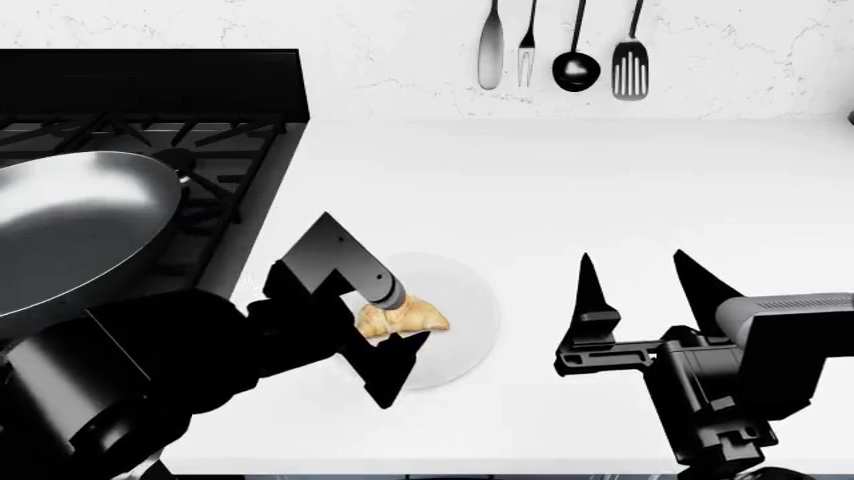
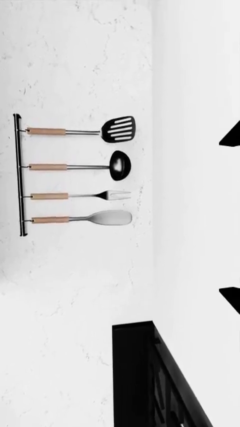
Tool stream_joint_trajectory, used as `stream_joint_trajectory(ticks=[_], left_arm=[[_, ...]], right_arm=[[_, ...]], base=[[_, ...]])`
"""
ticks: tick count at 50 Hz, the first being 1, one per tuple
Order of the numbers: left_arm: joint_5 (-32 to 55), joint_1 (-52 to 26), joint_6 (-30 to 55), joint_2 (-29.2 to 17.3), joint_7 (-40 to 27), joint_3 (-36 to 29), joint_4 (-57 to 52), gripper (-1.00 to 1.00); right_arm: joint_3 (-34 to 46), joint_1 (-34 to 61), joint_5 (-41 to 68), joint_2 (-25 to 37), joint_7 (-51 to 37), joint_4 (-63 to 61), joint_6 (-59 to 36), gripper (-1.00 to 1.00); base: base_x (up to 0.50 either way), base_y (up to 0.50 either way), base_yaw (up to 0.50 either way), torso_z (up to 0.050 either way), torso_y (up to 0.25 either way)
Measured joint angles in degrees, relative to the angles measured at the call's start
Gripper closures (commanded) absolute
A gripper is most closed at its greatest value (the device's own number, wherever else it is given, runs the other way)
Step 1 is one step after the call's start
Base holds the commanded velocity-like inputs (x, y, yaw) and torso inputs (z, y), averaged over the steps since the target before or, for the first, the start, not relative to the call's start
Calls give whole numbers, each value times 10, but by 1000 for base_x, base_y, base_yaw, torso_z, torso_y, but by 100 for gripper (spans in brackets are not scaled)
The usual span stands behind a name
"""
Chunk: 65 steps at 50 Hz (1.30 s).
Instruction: Pick the croissant and place it on the pan. Then turn on the stove to warm the croissant.
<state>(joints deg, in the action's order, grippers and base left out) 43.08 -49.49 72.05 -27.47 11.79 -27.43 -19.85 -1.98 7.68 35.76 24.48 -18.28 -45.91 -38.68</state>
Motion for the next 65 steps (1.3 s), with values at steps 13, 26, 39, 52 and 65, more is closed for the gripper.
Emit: stream_joint_trajectory(ticks=[13, 26, 39, 52, 65], left_arm=[[-8, -5, -9, 0, 3, -14, 15, -100], [-13, -10, -18, 1, 5, -26, 30, -100], [-16, -16, -22, 6, 6, -32, 55, -100], [-17, -20, -23, 8, 6, -36, 71, -100], [-19, -22, -29, 7, 7, -45, 81, -100]], right_arm=[[3, 2, 0, 1, 1, 9, 5, -100], [5, 1, -1, 2, 3, 16, 11, -100], [10, -1, -5, 2, 5, 25, 20, -100], [12, -1, -6, 4, 5, 29, 25, -100], [4, 3, 10, 14, -1, 19, 12, -100]], base=[[0, 0, 0, 0, 0], [0, 0, 0, 0, 0], [0, 0, 0, 0, 0], [0, 0, 0, 0, 0], [0, 0, 0, 0, 0]])
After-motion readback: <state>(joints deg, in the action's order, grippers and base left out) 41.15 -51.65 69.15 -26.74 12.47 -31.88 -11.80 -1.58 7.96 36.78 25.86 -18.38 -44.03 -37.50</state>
